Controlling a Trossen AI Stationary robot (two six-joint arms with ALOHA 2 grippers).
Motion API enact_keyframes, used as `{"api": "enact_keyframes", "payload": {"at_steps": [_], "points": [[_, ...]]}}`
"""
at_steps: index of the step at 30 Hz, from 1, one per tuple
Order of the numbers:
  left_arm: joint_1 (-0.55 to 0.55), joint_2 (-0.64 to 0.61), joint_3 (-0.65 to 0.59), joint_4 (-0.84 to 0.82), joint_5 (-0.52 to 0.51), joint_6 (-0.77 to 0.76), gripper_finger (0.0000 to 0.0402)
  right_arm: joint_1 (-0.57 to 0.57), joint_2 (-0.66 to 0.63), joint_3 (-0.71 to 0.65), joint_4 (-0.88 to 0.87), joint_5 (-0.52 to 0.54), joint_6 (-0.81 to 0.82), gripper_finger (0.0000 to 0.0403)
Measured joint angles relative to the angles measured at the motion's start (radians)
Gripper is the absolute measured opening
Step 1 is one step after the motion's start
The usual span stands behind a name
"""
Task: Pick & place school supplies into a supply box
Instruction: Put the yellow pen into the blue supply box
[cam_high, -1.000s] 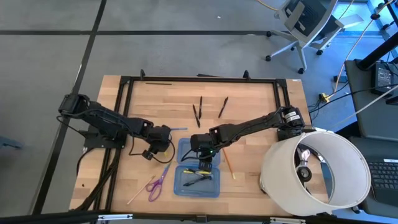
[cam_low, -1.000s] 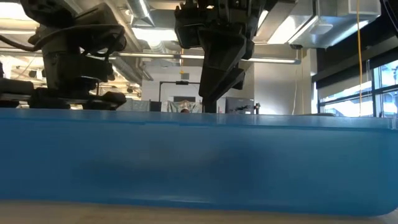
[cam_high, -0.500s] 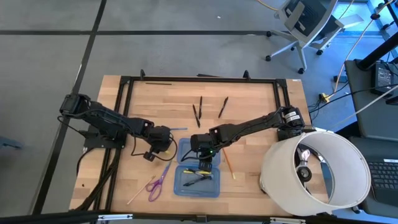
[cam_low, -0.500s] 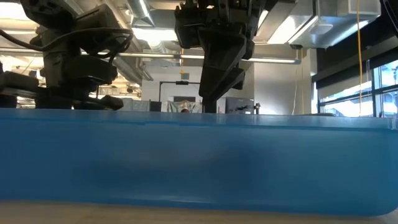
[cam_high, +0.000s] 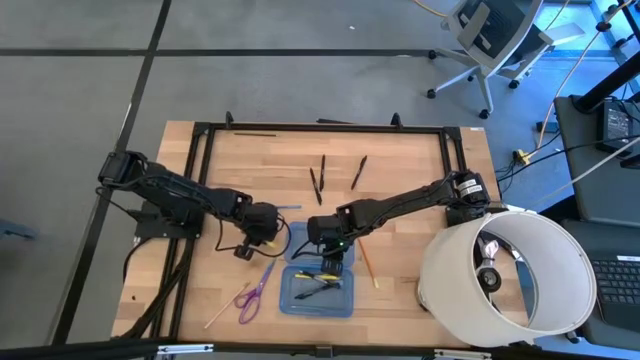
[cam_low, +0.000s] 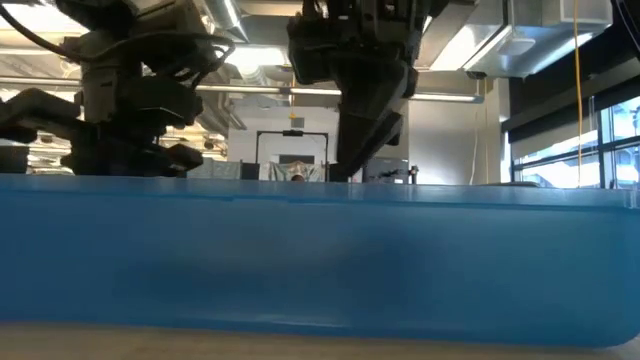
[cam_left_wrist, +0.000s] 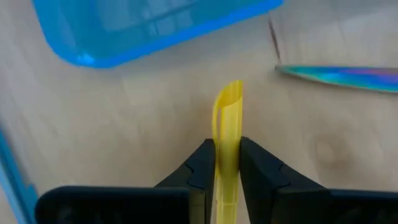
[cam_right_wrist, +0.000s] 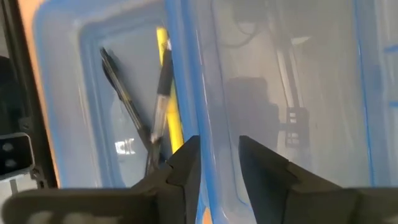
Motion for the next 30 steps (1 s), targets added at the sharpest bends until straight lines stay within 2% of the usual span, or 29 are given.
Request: {"api": "enact_keyframes", "payload": {"at_steps": [4, 7, 12, 18, 24, 30], "points": [[-0.001, -0.001, 0.061, -0.105, 0.019, -0.037, 0.0047, -0.010, -0.009, -0.001, -0.068, 0.041, -0.026, 0.0113], [0.000, -0.001, 0.105, -0.178, 0.020, -0.075, 0.0048, -0.018, -0.028, -0.001, -0.110, 0.111, -0.058, 0.0113], [-0.005, -0.002, 0.162, -0.188, 0.028, -0.111, 0.0048, -0.035, -0.072, -0.001, -0.094, 0.210, -0.164, 0.0113], [-0.041, -0.003, 0.209, -0.184, 0.030, -0.148, 0.0049, -0.071, -0.103, -0.016, -0.068, 0.225, -0.259, 0.0113], [-0.100, -0.003, 0.255, -0.181, 0.009, -0.162, 0.0048, -0.130, -0.171, -0.129, -0.025, 0.219, -0.282, 0.0113], [-0.140, -0.003, 0.257, -0.158, -0.014, -0.196, 0.0048, -0.185, -0.353, -0.348, 0.139, 0.218, -0.223, 0.0113]]}}
